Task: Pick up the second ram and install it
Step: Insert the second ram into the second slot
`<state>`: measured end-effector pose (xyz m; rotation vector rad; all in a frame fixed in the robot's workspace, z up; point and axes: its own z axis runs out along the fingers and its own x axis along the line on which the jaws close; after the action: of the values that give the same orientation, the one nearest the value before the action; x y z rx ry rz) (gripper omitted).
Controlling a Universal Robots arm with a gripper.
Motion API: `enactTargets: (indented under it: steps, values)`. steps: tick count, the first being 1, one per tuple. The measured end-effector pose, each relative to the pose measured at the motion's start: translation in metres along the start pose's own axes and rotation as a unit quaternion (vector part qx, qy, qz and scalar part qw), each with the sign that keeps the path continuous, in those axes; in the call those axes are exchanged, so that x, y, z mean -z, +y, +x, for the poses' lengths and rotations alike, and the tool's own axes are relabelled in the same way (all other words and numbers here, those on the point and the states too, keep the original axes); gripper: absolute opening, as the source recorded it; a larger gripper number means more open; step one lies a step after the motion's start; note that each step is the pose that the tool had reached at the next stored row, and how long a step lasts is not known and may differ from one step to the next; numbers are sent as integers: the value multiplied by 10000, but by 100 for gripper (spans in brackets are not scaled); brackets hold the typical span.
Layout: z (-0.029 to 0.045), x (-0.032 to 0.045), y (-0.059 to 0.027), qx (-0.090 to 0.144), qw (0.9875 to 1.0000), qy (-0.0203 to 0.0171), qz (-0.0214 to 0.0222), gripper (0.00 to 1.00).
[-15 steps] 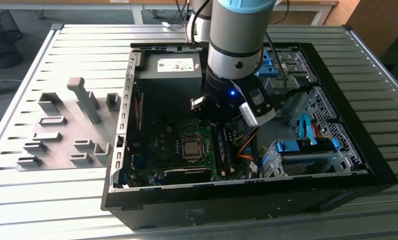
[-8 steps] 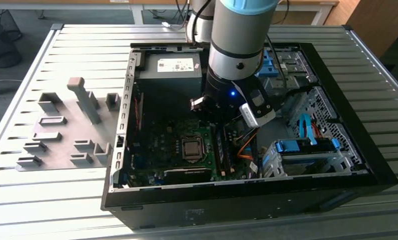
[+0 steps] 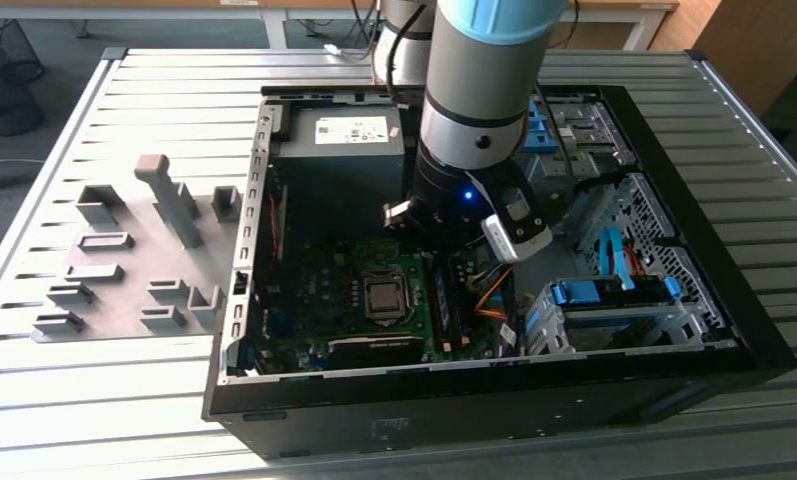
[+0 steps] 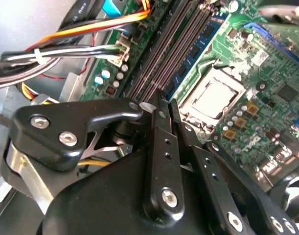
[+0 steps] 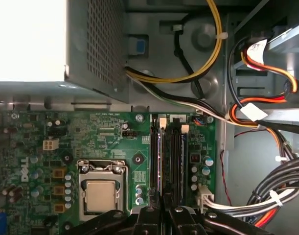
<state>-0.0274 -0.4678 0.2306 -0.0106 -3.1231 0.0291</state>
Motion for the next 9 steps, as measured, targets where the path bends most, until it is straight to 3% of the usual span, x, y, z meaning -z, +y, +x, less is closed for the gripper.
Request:
enactTargets:
  steps: [9]
  values:
    - [-4,-18,0,2,10000,0,1,14]
